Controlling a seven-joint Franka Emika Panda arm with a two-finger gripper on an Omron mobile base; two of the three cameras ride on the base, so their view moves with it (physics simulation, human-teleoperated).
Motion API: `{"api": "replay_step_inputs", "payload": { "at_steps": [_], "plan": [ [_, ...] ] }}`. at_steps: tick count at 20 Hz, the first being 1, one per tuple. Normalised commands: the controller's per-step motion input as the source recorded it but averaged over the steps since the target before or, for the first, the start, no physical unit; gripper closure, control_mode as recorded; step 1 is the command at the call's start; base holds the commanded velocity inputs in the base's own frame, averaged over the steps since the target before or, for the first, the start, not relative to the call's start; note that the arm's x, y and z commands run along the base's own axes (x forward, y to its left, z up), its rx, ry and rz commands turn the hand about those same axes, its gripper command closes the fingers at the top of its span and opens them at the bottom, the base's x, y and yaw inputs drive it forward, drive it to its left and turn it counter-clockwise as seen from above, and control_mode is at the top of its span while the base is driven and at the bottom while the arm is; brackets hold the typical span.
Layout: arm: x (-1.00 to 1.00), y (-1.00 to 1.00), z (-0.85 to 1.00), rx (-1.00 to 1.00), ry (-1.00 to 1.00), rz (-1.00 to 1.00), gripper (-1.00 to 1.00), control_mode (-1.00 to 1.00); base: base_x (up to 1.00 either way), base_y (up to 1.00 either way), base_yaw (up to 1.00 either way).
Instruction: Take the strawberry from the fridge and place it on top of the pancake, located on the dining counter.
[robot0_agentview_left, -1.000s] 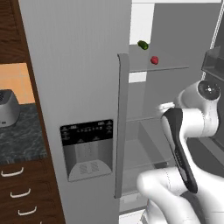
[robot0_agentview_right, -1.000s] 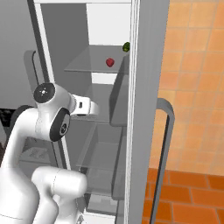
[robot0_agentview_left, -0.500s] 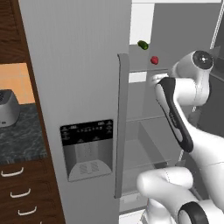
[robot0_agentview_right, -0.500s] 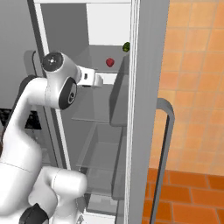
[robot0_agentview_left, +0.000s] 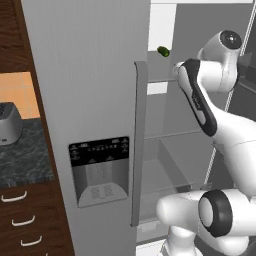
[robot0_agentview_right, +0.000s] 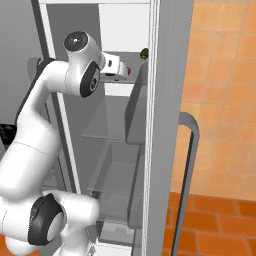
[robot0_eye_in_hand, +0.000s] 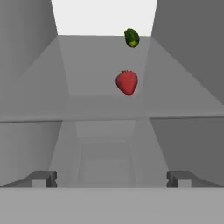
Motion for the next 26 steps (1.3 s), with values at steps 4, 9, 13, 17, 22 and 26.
{"api": "replay_step_inputs", "payload": {
  "at_steps": [4,9,13,17,22,26],
  "plan": [
    [0.59,-0.21,-0.03,0.01,0.02,0.00,-1.00,-1.00,0.00,0.00,0.00],
    [0.70,-0.01,-0.27,0.00,0.08,0.00,-1.00,-1.00,0.00,0.00,0.00],
    [0.59,-0.21,-0.07,0.00,0.04,0.00,-1.00,-1.00,0.00,0.00,0.00],
    [0.52,-0.29,0.00,0.00,0.03,0.00,-1.00,-1.00,0.00,0.00,0.00],
    [0.40,-0.01,-0.15,0.00,0.02,0.00,-1.00,-1.00,0.00,0.00,0.00],
    [0.26,0.01,-0.15,0.00,0.02,0.00,-1.00,-1.00,0.00,0.00,0.00]
  ]
}}
